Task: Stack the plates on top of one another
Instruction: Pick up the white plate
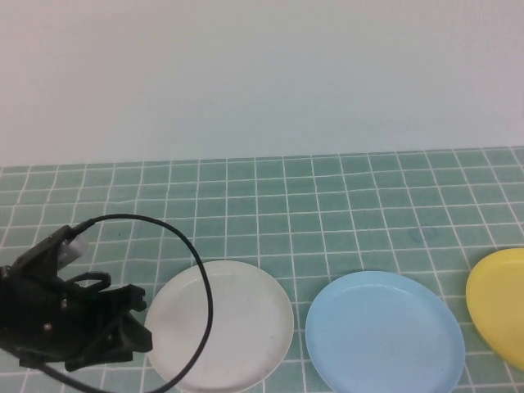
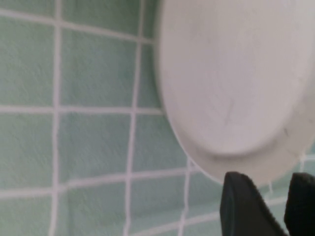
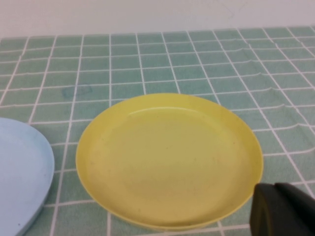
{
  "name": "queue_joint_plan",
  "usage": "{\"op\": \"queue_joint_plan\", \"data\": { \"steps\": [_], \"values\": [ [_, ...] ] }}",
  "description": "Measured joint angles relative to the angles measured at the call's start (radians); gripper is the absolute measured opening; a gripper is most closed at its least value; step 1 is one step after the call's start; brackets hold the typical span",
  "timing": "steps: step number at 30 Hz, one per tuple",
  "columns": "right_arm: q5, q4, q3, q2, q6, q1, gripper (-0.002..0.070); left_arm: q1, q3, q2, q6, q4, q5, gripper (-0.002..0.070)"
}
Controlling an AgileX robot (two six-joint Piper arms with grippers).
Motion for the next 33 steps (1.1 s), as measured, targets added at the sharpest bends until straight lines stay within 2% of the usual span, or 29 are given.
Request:
{"op": "queue_joint_plan", "data": {
  "steps": [8,17,26,29,33],
  "values": [
    [0.0,-0.002,0.0,0.0,0.0,0.0,-0.0002,0.0,-0.002,0.123,0.002,0.064,-0.141,0.0204],
    [0.0,-0.002,0.0,0.0,0.0,0.0,-0.0002,0.0,-0.016,0.262,0.211,-0.159,-0.227,0.0204],
    [0.0,-0.002,0.0,0.0,0.0,0.0,-0.0002,0.0,-0.072,0.354,0.265,-0.215,-0.232,0.0198],
    [0.0,-0.002,0.0,0.0,0.0,0.0,-0.0002,0.0,-0.072,0.357,0.273,-0.215,-0.232,0.015],
    [0.0,-0.002,0.0,0.0,0.0,0.0,-0.0002,0.0,-0.073,0.357,0.294,-0.206,-0.229,0.0035]
  ]
}}
